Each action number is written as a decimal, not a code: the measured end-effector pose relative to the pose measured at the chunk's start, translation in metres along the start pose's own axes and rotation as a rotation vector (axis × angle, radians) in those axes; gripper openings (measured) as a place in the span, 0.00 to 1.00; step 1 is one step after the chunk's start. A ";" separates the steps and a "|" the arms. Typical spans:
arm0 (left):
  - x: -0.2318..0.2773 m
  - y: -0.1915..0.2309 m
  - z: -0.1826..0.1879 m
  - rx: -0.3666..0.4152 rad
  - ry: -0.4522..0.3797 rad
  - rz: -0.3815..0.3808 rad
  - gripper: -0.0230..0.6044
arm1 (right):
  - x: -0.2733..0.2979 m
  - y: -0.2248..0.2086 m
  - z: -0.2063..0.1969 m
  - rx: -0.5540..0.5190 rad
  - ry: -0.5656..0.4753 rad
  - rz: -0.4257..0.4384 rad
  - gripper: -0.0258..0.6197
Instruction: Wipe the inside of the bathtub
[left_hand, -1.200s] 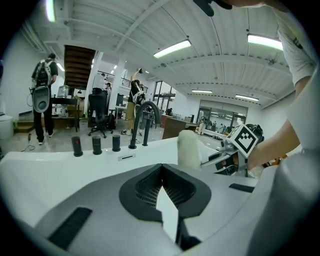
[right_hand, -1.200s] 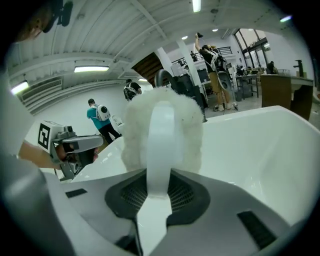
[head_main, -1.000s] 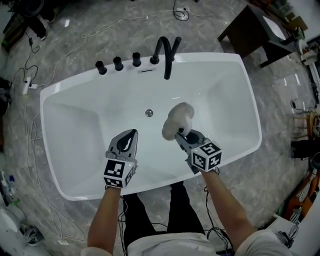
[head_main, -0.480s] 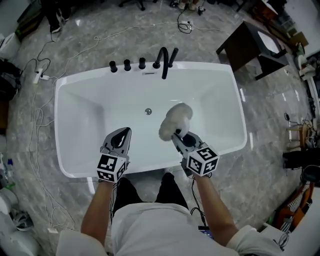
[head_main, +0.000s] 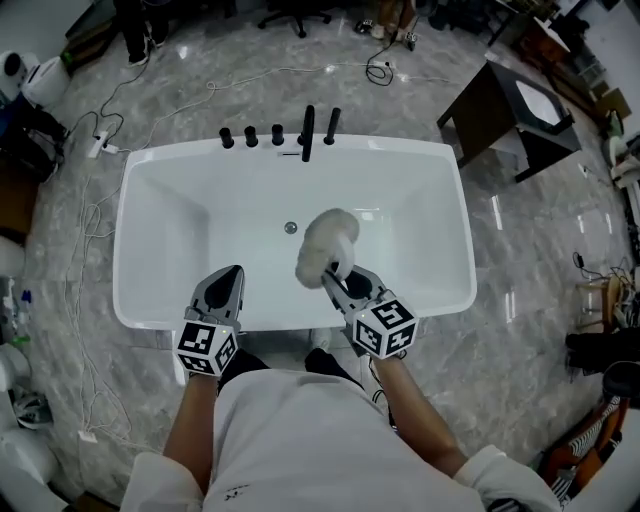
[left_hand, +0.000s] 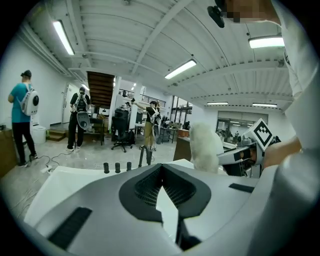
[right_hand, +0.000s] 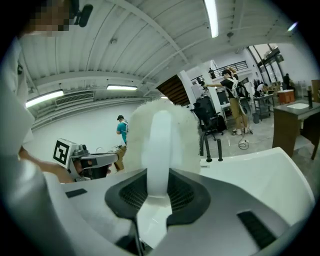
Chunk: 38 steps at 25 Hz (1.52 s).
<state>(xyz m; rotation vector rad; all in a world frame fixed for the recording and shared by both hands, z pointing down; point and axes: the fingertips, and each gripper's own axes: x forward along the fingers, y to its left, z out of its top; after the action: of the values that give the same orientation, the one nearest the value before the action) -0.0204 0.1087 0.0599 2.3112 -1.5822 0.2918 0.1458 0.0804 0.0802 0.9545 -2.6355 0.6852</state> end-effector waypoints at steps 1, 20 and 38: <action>-0.004 -0.010 0.002 -0.007 -0.008 0.014 0.05 | -0.008 0.001 0.001 -0.012 0.002 0.023 0.19; -0.051 -0.056 0.014 0.036 -0.088 -0.089 0.05 | -0.075 0.041 0.014 -0.126 -0.077 -0.073 0.19; -0.120 -0.034 0.014 0.070 -0.120 -0.218 0.05 | -0.072 0.142 -0.005 -0.115 -0.126 -0.160 0.19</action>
<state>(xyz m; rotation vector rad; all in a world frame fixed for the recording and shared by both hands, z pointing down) -0.0324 0.2189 0.0007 2.5720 -1.3745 0.1611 0.1074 0.2167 0.0080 1.1942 -2.6341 0.4446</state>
